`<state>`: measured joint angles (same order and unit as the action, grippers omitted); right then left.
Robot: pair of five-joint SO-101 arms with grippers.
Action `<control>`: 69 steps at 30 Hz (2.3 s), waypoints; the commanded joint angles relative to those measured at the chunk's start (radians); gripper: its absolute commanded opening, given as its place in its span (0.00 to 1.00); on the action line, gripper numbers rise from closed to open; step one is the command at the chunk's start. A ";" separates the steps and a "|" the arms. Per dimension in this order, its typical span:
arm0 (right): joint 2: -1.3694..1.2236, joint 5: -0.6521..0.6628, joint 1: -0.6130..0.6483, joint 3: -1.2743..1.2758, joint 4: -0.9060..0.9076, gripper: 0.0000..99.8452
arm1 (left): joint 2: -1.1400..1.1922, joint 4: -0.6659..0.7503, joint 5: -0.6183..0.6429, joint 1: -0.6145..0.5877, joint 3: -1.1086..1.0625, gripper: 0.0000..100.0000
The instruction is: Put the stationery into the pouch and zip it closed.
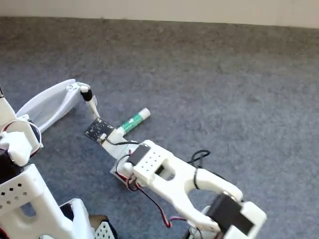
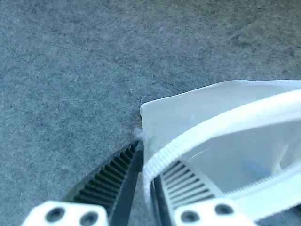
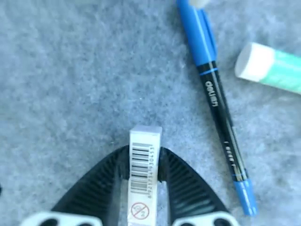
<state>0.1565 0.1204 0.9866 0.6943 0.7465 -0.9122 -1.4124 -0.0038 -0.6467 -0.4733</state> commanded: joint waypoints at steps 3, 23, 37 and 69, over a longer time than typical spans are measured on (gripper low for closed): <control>0.206 -0.011 -0.002 0.038 0.002 0.00 | -0.010 0.021 0.011 -0.005 0.050 0.01; 0.742 -0.242 -0.004 0.140 0.001 0.00 | -0.010 0.064 0.011 0.076 0.010 0.01; 1.015 -0.249 -0.004 0.329 -0.199 0.00 | -0.010 0.058 0.011 0.156 0.008 0.01; 0.742 -0.147 0.071 0.377 -1.242 0.00 | -0.010 0.061 0.009 0.179 -0.008 0.01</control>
<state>1.0203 -0.0361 1.0556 1.1592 -0.3399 -0.9122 -1.3755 -0.0038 -0.4810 -0.4810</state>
